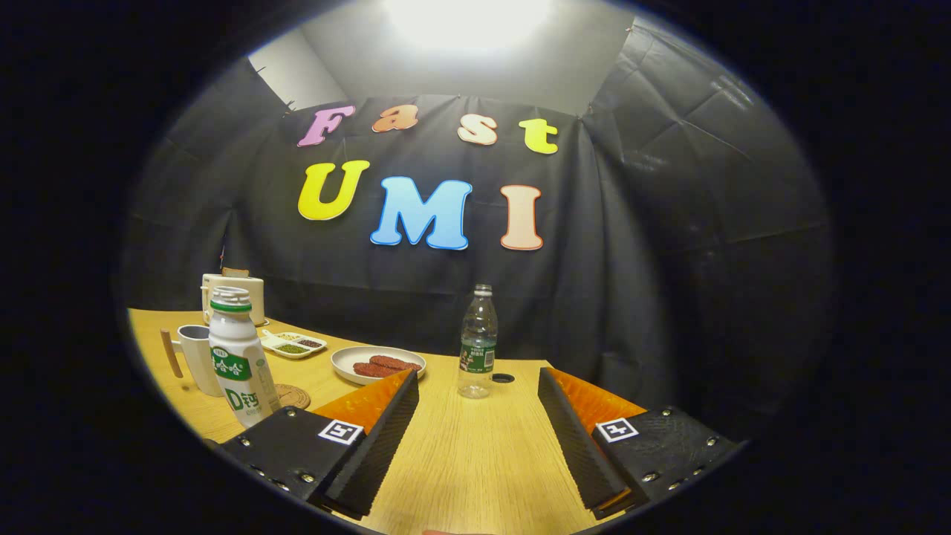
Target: Take the bottle from table, then pour the juice into the cup, finally place the bottle on the coaster
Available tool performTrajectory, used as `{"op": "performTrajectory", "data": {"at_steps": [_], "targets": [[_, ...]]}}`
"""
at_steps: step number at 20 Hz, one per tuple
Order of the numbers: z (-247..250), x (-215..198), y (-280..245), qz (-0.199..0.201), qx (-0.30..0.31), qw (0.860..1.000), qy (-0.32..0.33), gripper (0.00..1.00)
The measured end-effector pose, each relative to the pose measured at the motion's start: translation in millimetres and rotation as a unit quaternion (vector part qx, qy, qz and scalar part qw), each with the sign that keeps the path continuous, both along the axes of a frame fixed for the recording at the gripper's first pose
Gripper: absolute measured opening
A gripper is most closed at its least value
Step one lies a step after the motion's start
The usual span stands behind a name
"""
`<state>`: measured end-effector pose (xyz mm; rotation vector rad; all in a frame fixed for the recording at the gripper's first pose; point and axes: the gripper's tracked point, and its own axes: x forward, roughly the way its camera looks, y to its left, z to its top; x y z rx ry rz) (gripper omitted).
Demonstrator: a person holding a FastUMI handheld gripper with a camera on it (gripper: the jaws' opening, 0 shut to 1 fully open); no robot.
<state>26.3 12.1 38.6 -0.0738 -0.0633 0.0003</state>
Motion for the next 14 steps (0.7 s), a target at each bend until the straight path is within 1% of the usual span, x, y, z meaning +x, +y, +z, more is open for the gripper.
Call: {"op": "performTrajectory", "data": {"at_steps": [6, 10, 14], "targets": [[41, -2, 46, 0.039, -0.003, 0.999, -0.018, 0.98], [46, -7, 69, 0.058, 0.017, 0.998, -0.006, 0.98], [49, -15, 82, 0.066, 0.04, 0.997, 0.01, 0.98]]}}
